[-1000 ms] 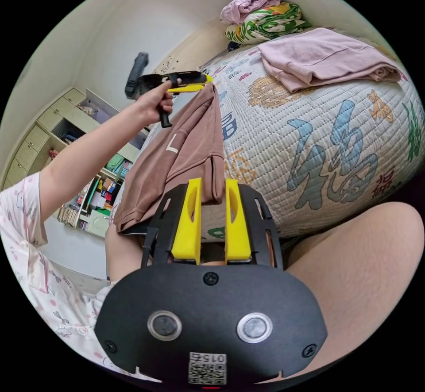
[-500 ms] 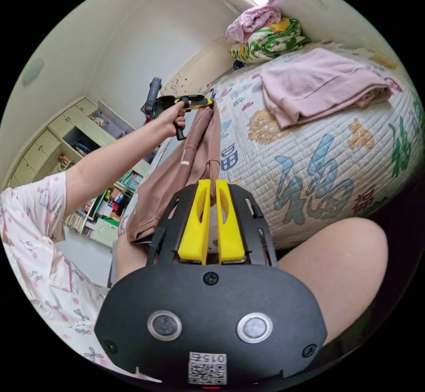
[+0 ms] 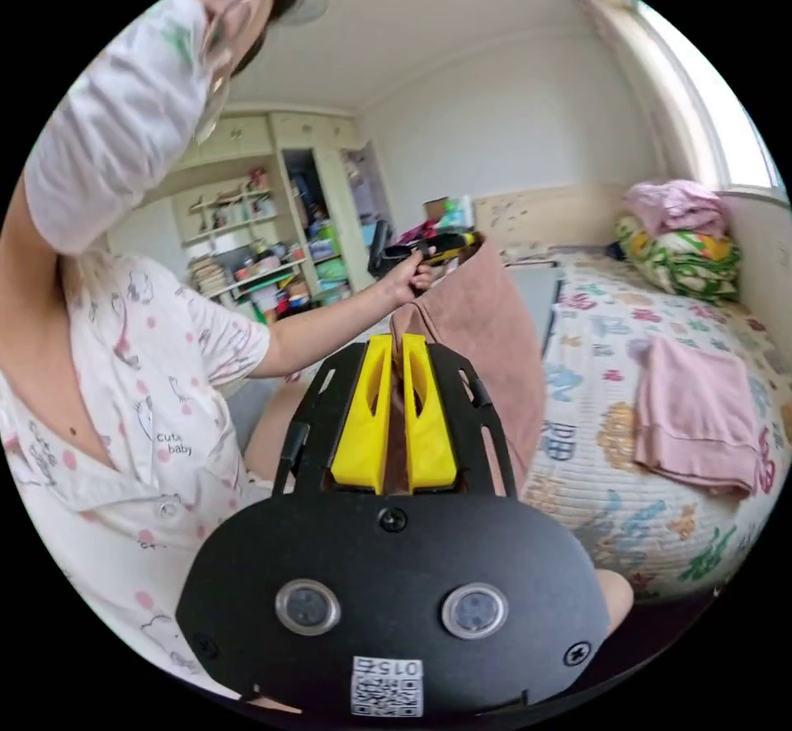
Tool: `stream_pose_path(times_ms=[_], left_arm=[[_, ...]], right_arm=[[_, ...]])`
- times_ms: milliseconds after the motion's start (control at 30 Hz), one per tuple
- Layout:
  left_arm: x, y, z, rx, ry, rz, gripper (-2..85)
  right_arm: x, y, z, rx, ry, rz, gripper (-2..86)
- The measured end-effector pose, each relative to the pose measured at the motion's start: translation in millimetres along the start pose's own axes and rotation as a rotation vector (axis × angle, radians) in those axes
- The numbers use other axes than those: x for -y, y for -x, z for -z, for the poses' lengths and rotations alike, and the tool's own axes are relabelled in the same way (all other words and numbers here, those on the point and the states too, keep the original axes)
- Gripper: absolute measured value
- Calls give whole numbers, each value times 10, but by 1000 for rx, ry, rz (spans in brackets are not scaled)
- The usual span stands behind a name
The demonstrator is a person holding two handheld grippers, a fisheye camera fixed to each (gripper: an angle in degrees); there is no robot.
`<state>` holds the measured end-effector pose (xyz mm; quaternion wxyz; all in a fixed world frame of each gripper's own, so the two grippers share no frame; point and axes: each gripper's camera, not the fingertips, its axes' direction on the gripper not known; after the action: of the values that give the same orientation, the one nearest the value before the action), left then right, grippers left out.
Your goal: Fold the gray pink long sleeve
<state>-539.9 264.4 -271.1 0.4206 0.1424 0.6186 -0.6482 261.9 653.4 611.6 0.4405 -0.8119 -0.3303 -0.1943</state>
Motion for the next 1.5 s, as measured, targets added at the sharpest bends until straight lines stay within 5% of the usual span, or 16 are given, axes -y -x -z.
stream_pose_path(times_ms=[133,233,533,733,867,1233,1500], left_arm=[[-1227,1091,1167,215,25,139,-1],[-2178,1845,1548,385,136,291,1],[-3168,2263,2232,319,-72,391,69],[-3350,2435,1670,242,103,353,98],[-3210,2380,1218,316,252,241,44],[-3453,2309,745,476,331,212,11],[-3656,2355,714,432,291,263,22]], right_arm=[[-864,613,-1312,199,283,65,8],[-1602,966,-2116,171,491,117,8],[-2714,1108,-2779,116,669,107,9],[-3186,1060,-3083,107,706,120,9],[-3445,973,-3314,104,743,141,9],[-4079,363,-4161,55,870,113,15],[-4136,-118,-4557,1,876,70,35]])
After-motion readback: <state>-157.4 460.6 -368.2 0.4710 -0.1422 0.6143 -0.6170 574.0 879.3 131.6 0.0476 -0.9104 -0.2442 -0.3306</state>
